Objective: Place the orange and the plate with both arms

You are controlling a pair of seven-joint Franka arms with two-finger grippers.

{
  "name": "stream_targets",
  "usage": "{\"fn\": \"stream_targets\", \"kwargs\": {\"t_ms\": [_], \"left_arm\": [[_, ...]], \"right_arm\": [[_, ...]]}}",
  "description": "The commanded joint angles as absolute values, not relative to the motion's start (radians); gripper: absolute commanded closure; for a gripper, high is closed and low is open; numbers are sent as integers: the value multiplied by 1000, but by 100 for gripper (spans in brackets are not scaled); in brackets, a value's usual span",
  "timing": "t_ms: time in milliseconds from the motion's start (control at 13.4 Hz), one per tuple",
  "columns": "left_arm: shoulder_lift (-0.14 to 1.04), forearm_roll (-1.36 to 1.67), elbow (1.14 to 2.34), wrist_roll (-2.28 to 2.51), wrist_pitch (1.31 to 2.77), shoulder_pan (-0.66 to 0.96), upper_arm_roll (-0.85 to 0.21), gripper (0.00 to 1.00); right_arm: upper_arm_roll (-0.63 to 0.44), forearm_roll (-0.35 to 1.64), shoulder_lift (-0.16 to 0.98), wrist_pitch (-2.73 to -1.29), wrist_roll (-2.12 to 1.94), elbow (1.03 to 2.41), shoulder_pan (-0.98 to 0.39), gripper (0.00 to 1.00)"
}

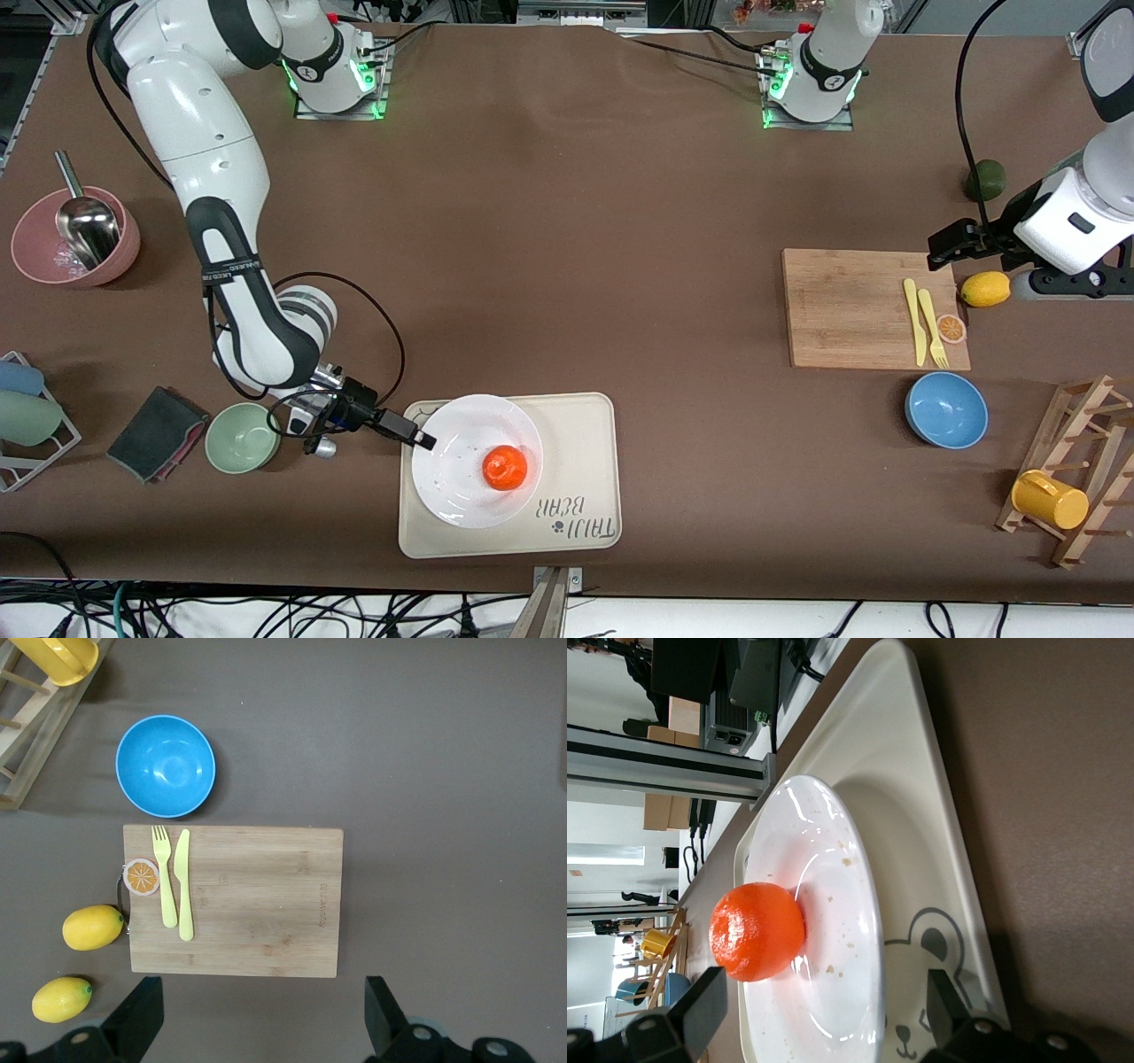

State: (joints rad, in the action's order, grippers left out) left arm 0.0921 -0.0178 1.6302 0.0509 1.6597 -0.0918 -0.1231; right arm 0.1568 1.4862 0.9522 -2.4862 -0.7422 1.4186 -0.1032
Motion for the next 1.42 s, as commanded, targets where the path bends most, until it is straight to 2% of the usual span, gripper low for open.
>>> {"fn": "stream_targets", "kwargs": {"t_ms": [0,373,671,1118,1342], "left_arm": [[67,8,1654,35,1663,-89,-112,0],[69,8,1652,34,1663,-89,-112,0],[71,8,1651,34,1664,-89,-112,0],[71,8,1651,35,1663,-89,-112,0],[71,9,1649,37,1664,-89,-112,0]], "right_arm": [[158,1493,960,-2488,-756,1394,-103,1],[155,1477,907,-2482,-753,1401,-95,1],[86,1294,804,-2410,-761,1511,-94,0],[-50,779,573,-2223,-785,1698,-95,0],[-84,530,485,-2136,-683,1735,-97,0]]}}
